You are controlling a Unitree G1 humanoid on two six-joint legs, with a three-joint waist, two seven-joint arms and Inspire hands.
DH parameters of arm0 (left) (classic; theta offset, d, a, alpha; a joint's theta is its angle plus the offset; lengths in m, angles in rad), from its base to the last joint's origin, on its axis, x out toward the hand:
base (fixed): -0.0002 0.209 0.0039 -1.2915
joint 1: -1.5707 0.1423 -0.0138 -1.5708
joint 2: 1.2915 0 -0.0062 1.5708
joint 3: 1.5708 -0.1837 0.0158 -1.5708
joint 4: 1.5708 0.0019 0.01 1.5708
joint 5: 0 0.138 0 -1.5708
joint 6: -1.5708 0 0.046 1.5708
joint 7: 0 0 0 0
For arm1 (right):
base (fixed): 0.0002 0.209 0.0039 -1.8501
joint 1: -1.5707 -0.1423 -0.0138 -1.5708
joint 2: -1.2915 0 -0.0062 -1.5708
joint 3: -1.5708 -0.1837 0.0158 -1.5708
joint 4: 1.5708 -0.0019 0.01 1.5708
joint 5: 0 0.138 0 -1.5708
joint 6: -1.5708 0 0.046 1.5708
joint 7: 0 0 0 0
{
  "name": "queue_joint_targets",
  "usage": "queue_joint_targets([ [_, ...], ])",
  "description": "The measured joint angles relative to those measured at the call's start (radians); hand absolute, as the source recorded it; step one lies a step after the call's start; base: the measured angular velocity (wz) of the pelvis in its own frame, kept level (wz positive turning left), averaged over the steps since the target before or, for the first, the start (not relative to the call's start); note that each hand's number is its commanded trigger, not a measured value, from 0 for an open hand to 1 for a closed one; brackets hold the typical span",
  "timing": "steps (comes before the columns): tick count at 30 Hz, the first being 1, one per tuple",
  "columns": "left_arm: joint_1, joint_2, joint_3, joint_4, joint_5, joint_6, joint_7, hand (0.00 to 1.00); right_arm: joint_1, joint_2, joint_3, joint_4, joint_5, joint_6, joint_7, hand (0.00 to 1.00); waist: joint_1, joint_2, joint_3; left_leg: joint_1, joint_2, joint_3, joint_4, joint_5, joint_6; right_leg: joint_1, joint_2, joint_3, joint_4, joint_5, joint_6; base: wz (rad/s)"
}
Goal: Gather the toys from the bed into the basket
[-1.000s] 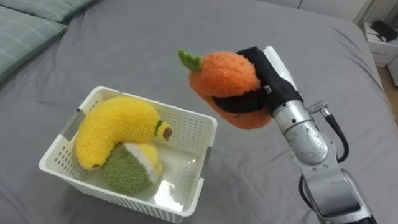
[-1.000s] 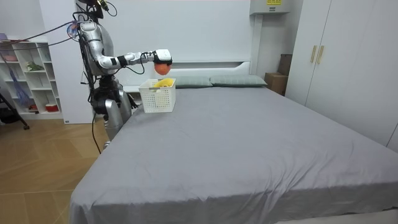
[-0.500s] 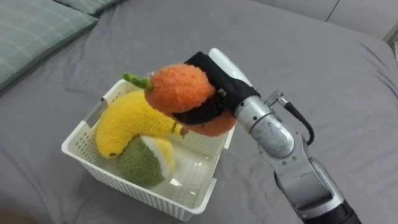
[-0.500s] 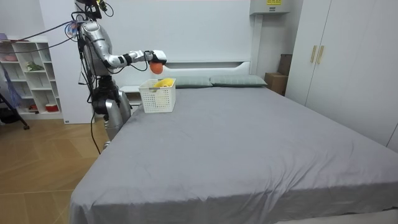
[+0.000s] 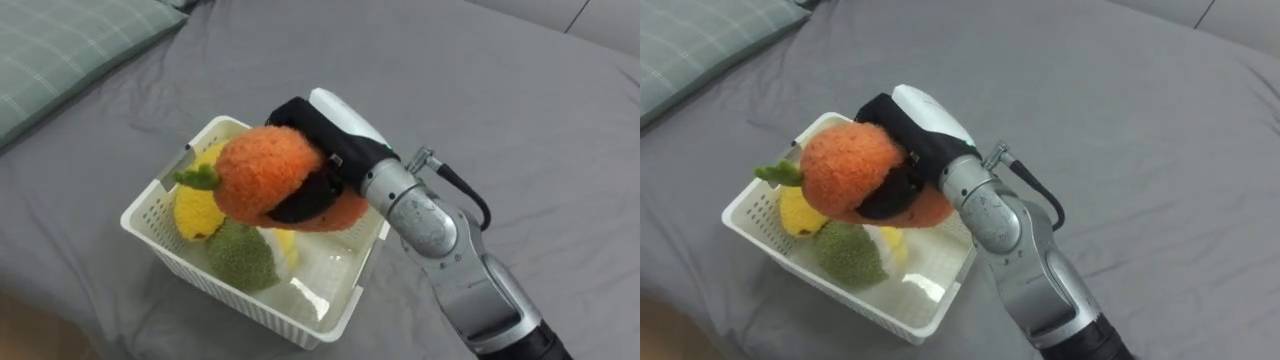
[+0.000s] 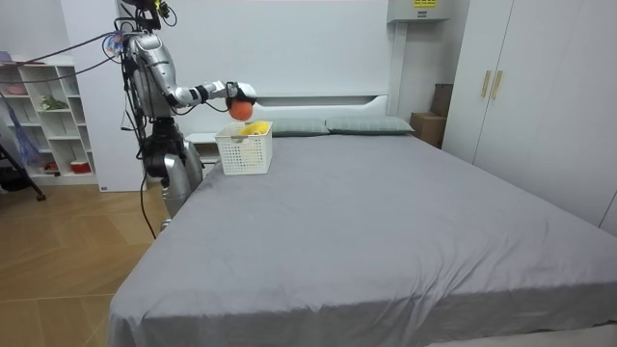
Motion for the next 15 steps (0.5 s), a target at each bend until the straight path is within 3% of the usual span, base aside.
queue_joint_targets([
  [15, -0.027, 0.000, -0.021, -0.041, 0.000, 0.001, 0.000, 0.00, 0.000, -0.003, 0.000, 0.026, 0.008, 0.003, 0.012, 0.00, -0.008, -0.004, -0.0031, 0.001, -0.001, 0.000, 0.010, 0.002, 0.000, -0.001, -0.001, 0.003, 0.001, 0.000, 0.000, 0.00],
])
